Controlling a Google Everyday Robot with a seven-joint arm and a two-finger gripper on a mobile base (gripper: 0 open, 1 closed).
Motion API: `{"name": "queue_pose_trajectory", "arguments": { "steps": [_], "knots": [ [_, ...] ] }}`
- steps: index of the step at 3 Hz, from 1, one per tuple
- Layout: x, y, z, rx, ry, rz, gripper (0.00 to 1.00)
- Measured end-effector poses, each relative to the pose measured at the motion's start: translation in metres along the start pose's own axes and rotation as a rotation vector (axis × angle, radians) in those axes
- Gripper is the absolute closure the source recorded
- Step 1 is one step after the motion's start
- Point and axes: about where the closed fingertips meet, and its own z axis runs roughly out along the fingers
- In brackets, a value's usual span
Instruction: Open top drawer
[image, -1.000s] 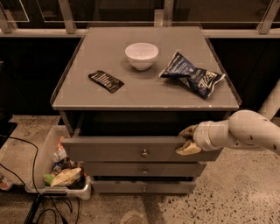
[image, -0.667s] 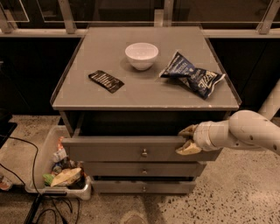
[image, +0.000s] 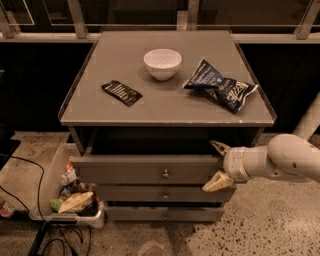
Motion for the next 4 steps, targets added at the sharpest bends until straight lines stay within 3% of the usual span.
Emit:
{"name": "queue_pose_trajectory", "arguments": {
  "steps": [1,4],
  "knots": [
    [-0.005,0.013,0.000,-0.028,-0.021,0.009,0.19],
    [-0.019,0.012,-0.014,-0.024,-0.035,-0.002,0.88]
  ]
}}
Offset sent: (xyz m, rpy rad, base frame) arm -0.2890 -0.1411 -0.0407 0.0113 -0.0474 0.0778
